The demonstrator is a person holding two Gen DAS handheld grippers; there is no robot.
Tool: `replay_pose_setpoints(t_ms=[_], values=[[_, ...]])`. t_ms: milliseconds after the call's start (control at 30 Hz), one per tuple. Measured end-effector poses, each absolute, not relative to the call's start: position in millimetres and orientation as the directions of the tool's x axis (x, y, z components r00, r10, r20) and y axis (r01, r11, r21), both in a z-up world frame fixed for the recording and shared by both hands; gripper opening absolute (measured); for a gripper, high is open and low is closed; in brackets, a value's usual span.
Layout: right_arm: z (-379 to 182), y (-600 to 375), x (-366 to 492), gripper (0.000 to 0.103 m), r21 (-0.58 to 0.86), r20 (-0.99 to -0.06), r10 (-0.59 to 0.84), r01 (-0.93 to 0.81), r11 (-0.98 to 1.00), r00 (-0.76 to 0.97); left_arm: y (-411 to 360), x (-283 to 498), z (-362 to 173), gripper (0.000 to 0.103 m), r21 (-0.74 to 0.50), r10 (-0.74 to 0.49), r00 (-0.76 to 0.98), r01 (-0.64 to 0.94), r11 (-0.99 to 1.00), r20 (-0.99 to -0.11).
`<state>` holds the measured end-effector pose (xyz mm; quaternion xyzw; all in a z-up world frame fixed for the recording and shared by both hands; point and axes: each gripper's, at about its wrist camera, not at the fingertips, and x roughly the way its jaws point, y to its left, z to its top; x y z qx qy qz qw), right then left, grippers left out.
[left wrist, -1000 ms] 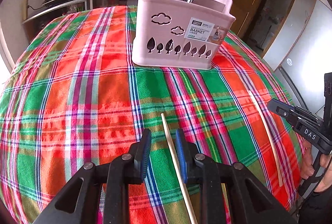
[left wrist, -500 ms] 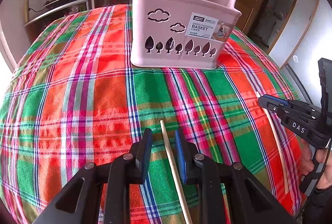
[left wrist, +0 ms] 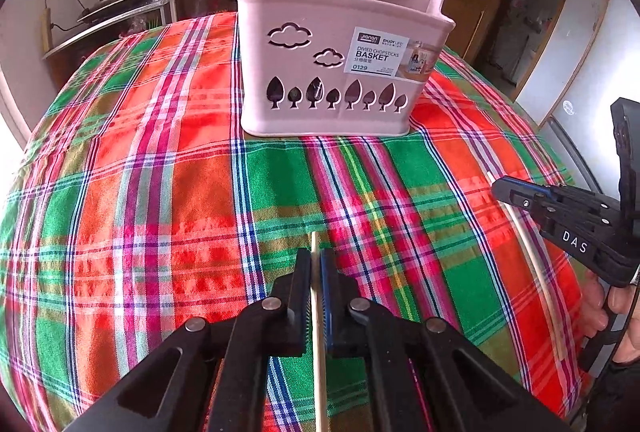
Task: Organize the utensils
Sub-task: 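Close the left tool on a wooden chopstick while the right tool grasps another, then lift the wooden chopsticks with both tools and carry them above the basket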
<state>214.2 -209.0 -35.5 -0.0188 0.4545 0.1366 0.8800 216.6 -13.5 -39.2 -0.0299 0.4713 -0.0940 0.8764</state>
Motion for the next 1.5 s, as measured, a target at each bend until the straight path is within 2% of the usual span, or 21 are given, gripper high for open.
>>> replay_pose_setpoints(t_ms=[733,933,1500], values=[[80.9,-214.3,183.4,0.005,0.150,-0.588,0.345,-0.320,0.935,0.731,6.6,196.0,98.5,0.004,-0.175,-0.275,0.734,0.213,0.961,-0.621],[94.2,-213.0,174.9,0.005,0.152,-0.556,0.360,-0.334,0.930,0.749,10.2,190.4,106.2,0.004,-0.175,-0.273,0.744,0.209,0.962,-0.610],[100.1,-209.0,139.9,0.005,0.115,-0.552,0.370,-0.371,0.921,0.747,13.7,162.3,105.0,0.004,-0.166,-0.275,0.737,0.220,0.961,-0.618]])
